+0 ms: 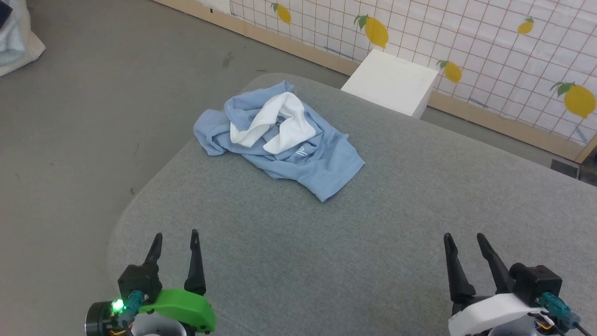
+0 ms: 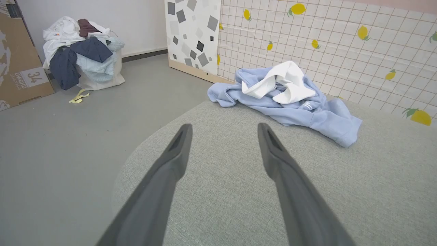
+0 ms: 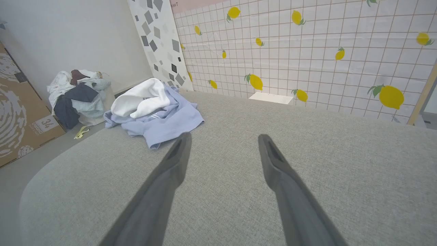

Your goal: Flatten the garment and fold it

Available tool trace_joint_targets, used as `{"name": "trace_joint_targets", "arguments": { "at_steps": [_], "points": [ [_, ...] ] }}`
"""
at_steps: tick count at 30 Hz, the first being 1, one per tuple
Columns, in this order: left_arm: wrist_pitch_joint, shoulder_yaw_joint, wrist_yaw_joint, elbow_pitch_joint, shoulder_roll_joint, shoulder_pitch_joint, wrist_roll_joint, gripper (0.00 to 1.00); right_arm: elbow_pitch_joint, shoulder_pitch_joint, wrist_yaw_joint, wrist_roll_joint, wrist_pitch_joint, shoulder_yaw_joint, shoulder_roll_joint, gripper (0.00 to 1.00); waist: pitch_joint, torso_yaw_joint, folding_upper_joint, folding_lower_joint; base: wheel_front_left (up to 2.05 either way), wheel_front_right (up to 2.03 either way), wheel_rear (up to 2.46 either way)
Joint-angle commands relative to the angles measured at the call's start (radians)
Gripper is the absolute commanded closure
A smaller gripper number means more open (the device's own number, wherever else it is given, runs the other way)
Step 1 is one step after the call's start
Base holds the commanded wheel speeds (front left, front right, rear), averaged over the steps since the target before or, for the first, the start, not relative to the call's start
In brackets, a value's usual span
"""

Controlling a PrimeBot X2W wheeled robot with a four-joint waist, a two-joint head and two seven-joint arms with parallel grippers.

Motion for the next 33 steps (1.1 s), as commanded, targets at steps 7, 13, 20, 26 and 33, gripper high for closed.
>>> {"name": "trace_joint_targets", "arguments": {
  "at_steps": [7,13,20,26,33],
  "points": [
    [-0.001,-0.004,0.010,-0.006,0.004,0.012,0.001,0.00,0.004,-0.023,0.006,-0.011,-0.005,0.002,0.000,0.00,0.012,-0.014,0.0000,0.0000,0.00,0.00,0.00],
    [-0.002,-0.001,0.013,-0.007,0.008,0.001,-0.007,0.00,0.002,-0.031,0.006,-0.013,-0.005,0.006,0.000,0.00,0.022,-0.029,0.0000,0.0000,0.00,0.00,0.00],
    [0.016,-0.010,-0.018,0.012,0.026,-0.110,-0.019,0.00,-0.009,-0.043,0.006,-0.026,0.001,0.005,0.000,0.00,0.051,-0.047,0.0000,0.0000,0.00,0.00,0.00],
    [0.043,-0.002,-0.060,0.092,0.050,-0.307,-0.046,0.00,-0.045,-0.065,0.006,-0.058,0.030,0.003,0.000,0.00,0.105,-0.094,0.0000,0.0000,0.00,0.00,0.00],
    [0.100,0.028,-0.101,0.251,0.078,-0.561,-0.099,0.00,-0.132,-0.093,0.006,-0.115,0.089,-0.011,0.000,0.00,0.226,-0.187,0.0000,0.0000,0.00,0.00,0.00]
  ]
}}
